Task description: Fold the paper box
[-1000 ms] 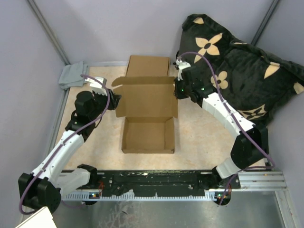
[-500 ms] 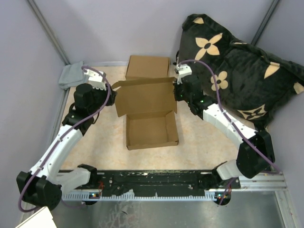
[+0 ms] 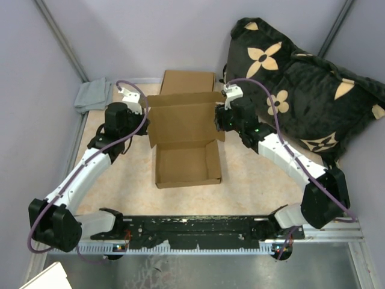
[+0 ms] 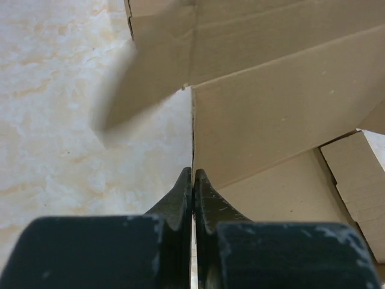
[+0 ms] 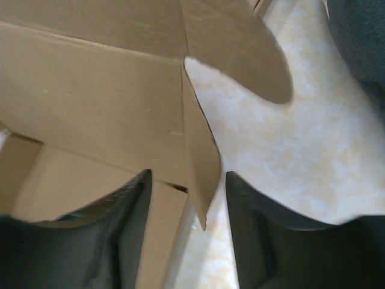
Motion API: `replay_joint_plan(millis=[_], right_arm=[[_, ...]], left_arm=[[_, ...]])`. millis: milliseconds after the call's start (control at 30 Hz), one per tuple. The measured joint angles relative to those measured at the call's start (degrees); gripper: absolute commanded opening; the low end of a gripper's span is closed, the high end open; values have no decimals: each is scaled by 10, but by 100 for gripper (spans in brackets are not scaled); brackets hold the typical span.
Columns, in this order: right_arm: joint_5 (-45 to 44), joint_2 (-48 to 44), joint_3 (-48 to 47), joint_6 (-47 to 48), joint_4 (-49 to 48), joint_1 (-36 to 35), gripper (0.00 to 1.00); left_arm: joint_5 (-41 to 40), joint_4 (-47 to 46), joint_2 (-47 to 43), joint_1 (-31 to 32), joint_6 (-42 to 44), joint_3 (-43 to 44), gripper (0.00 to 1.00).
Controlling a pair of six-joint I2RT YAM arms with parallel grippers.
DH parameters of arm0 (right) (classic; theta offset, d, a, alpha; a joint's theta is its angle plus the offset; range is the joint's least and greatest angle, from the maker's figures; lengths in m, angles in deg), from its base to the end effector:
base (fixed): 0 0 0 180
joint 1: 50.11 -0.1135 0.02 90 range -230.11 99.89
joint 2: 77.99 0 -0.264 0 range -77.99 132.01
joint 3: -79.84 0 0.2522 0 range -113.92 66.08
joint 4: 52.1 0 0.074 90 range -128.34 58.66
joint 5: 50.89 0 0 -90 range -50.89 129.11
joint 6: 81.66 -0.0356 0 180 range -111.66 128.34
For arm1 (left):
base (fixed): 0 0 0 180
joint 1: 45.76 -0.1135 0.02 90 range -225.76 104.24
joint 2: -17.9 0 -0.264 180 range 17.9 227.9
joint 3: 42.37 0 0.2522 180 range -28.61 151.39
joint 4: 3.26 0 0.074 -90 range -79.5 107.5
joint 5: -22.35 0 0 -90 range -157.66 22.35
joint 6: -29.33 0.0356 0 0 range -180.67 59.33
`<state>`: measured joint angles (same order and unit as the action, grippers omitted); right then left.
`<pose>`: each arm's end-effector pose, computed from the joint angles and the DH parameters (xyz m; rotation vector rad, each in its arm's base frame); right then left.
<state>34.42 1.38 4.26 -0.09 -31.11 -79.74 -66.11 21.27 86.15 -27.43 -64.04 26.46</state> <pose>0.2816 0.1568 0.3104 -0.3192 1.9929 0.3428 0.2603 -0.0872 0.3168 0.2775 1.9795 -0.2709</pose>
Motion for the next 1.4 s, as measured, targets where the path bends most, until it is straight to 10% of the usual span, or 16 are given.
replay_joint_plan(millis=[833, 1100, 1400], right_arm=[[89, 46, 134, -128, 87, -63, 37], [-32, 129, 90, -139, 113, -111, 0], [-233, 207, 16, -174, 164, -179, 0]], left_arm=[[0, -28, -56, 19, -4, -24, 0], [-2, -31, -56, 19, -5, -34, 0], [-10, -35, -57, 19, -4, -35, 0]])
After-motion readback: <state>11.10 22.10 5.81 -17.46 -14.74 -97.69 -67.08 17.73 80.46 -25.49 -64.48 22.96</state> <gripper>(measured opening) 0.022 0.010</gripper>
